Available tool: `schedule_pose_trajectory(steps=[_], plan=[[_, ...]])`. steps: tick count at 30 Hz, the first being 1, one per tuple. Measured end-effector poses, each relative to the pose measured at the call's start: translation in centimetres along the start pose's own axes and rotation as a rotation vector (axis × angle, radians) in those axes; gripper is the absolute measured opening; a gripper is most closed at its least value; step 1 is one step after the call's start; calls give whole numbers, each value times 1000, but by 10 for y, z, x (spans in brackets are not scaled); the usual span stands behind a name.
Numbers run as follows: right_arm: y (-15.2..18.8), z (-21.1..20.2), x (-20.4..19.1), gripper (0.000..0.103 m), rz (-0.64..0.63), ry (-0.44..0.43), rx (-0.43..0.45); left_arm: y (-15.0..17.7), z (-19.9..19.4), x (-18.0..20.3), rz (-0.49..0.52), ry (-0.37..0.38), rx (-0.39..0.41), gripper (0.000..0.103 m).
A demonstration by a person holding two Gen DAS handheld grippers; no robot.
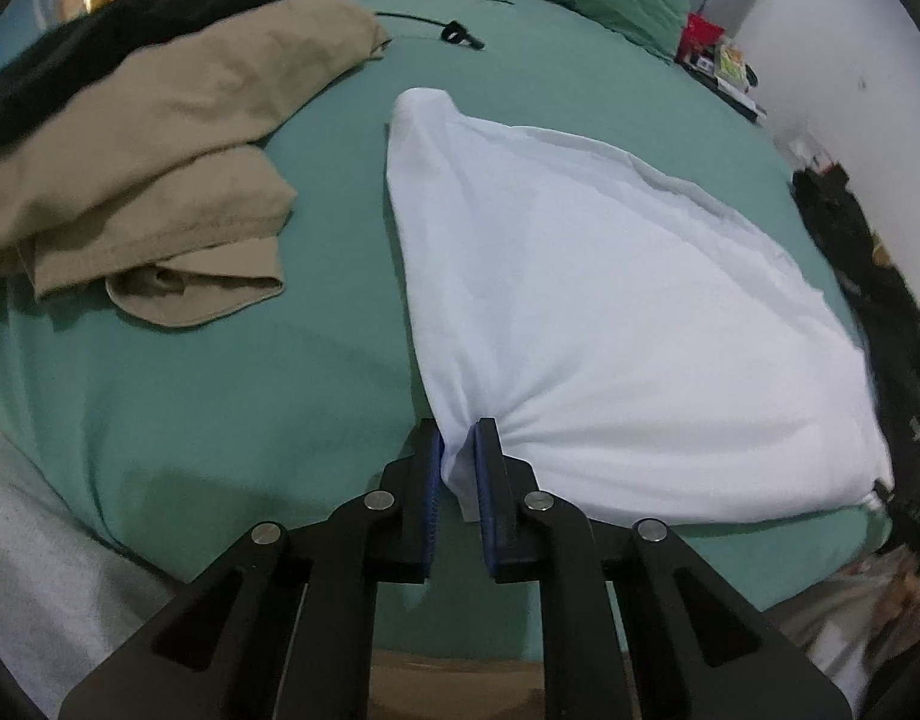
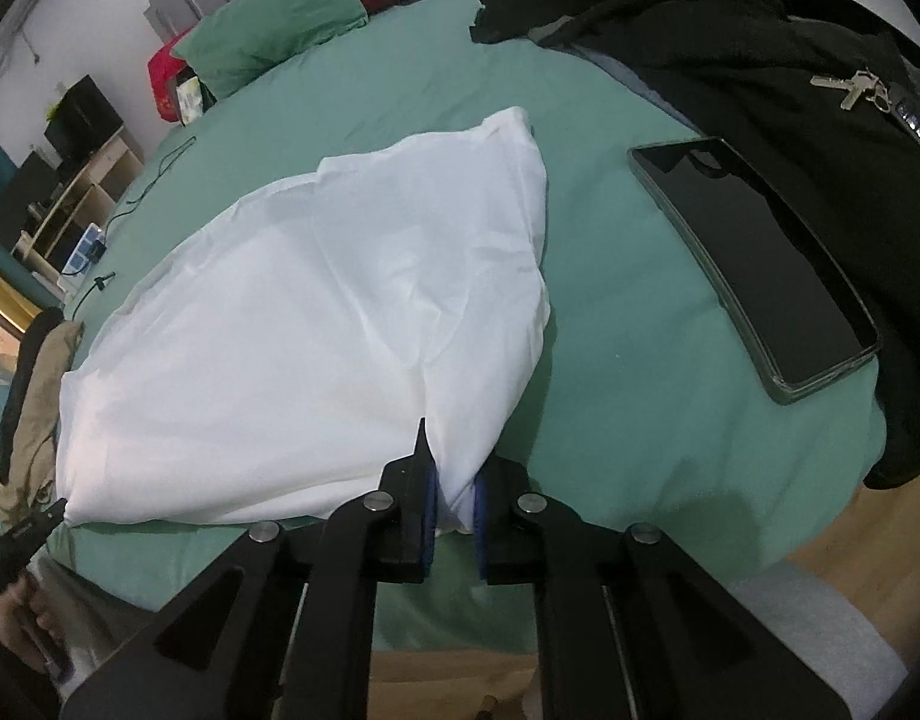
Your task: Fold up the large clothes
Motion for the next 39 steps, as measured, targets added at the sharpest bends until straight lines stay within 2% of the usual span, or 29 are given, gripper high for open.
schedule_pose_trajectory(steps=[5, 7, 8, 9, 11, 16, 22, 25, 28, 30, 33, 36, 39], plan=[[1, -3, 10, 27, 34, 9, 1, -9, -20, 6, -3, -6, 73, 14], [0, -6, 14, 33, 56, 16, 17, -11, -31, 16, 18, 23, 119, 36], [0, -8, 17, 40, 63, 19, 24, -12, -35, 21, 32, 35, 142, 54], [0, -10, 19, 49, 74, 25, 31, -12, -37, 25, 43, 42, 158, 56], [-1, -14, 22, 59, 99, 31, 47, -10, -37, 36, 59, 54, 154, 56], [-6, -24, 31, 73, 145, 8, 110, -1, -36, 79, 140, 103, 139, 56], [-10, -14, 24, 74, 142, -48, 102, 11, -15, 142, 230, 142, 90, 57], [-16, -8, 24, 74, 156, -73, 104, 14, -4, 167, 230, 140, 75, 57], [-23, 3, 27, 75, 178, -102, 100, 21, 4, 198, 255, 175, 64, 57], [-27, 9, 27, 75, 185, -122, 96, 27, 14, 221, 318, 154, 73, 57], [-35, 17, 27, 75, 187, -145, 96, 33, 33, 240, 406, 70, 99, 57], [-42, 24, 23, 75, 180, -153, 92, 38, 55, 246, 399, 74, 44, 57], [-46, 28, 19, 75, 183, -167, 92, 42, 69, 245, 389, 66, 22, 57]])
Point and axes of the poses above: each gripper's, at about its wrist camera, not at the fingertips, and z roughly the way its jaws point, x to its right, y to its underside, the point moved 7 cm from there along z, roughly the way its jaws point, and after that the axes turned 12 degrees about -z, right-handed, at the moved point
